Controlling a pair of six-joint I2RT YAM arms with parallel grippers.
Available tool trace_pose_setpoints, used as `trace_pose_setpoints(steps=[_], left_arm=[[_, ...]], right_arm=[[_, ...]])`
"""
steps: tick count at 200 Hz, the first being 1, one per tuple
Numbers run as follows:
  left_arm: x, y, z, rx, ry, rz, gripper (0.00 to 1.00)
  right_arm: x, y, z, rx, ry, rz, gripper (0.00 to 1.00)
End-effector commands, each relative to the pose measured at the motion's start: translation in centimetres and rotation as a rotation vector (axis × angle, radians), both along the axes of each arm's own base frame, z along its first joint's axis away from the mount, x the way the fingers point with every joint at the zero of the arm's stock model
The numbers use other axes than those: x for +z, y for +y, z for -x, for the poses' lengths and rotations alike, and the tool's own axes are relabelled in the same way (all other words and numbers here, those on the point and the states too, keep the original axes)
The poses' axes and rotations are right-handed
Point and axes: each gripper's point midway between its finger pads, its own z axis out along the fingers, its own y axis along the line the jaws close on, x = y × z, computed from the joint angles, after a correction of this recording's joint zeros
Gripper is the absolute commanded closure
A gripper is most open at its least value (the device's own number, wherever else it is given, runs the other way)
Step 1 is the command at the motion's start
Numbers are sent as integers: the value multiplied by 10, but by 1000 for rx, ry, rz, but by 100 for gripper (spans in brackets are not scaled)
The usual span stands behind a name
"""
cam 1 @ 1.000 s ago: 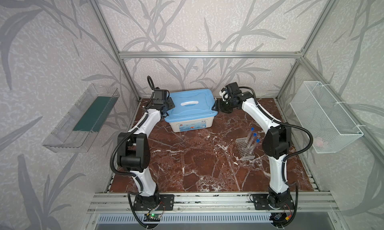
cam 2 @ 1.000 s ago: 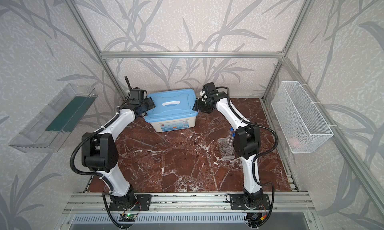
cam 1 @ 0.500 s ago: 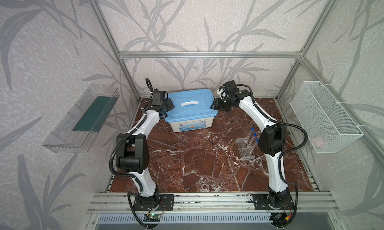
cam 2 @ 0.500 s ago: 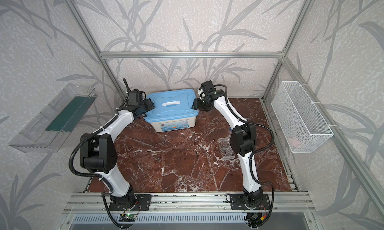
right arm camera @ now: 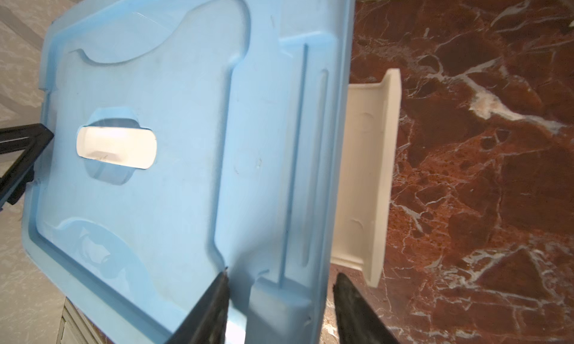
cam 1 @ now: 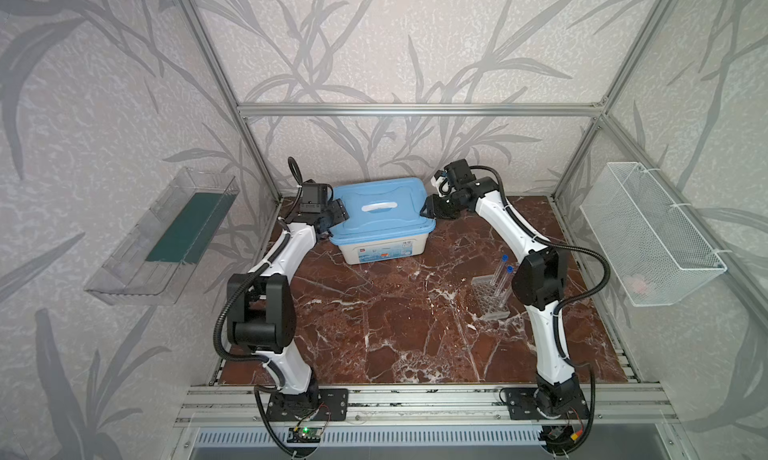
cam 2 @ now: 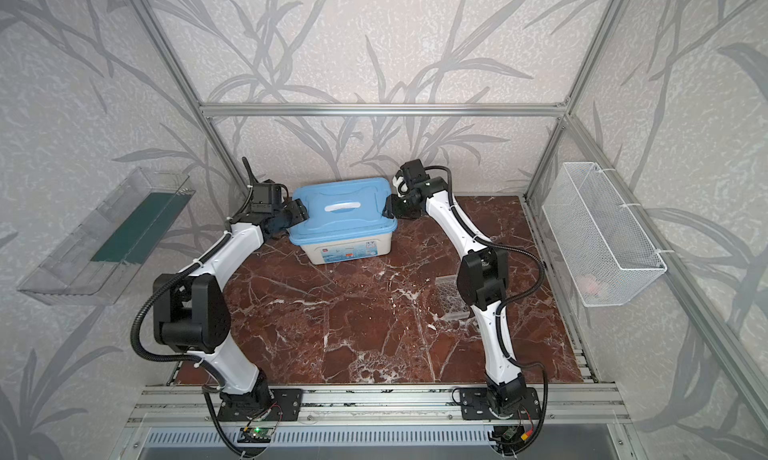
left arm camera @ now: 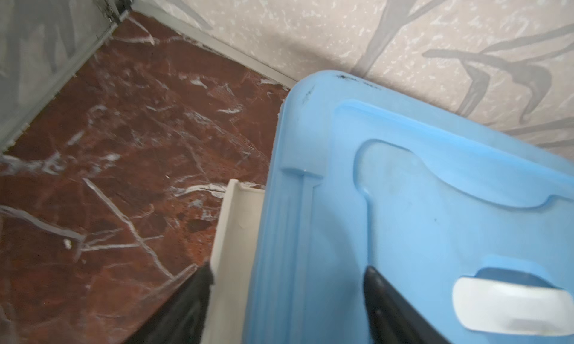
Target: Organize the chemistry lab equipment
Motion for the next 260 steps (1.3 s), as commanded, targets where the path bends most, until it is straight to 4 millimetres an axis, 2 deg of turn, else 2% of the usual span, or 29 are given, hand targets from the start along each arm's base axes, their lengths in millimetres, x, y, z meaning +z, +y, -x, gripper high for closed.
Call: trace_pose_setpoints(steps=[1, 19, 45, 93, 110, 125, 146, 168, 183, 190, 221, 240, 260], left_arm=[[0, 8, 10, 8, -8, 26, 2], [-14, 3, 6, -10, -20, 137, 1], [-24, -6, 0, -48, -49, 191, 1], [-27, -28, -3, -131, -78, 302, 1], [-25, -32, -2, -146, -75, 322, 8], [-18, -30, 1, -140, -72, 275, 21], [-14, -24, 10, -112, -19, 143, 34], [-16, -28, 17, -119, 42, -5, 40], [-20, -37, 16, -145, 61, -13, 42], [-23, -41, 17, -156, 74, -17, 46], [-25, -52, 18, -176, 109, -136, 53], [-30, -51, 19, -173, 152, -205, 62], [-39, -52, 22, -177, 187, -237, 63]], right_arm=[[-41, -18, 22, -4, 124, 126, 47], [-41, -17, 22, -1, 126, 119, 47], [-41, -17, 23, 2, 127, 115, 47], [-40, -11, 23, 5, 122, 75, 47], [-41, -11, 25, 7, 125, 75, 47], [-43, -11, 26, 9, 127, 75, 47], [-45, -12, 27, 7, 126, 77, 46], [-45, -12, 25, 1, 124, 78, 47], [-44, -12, 25, 1, 123, 77, 46], [-44, -12, 25, 1, 123, 77, 46], [-43, -12, 26, 2, 122, 81, 47], [-43, -11, 27, 4, 121, 82, 47], [-43, -11, 27, 4, 120, 80, 47]])
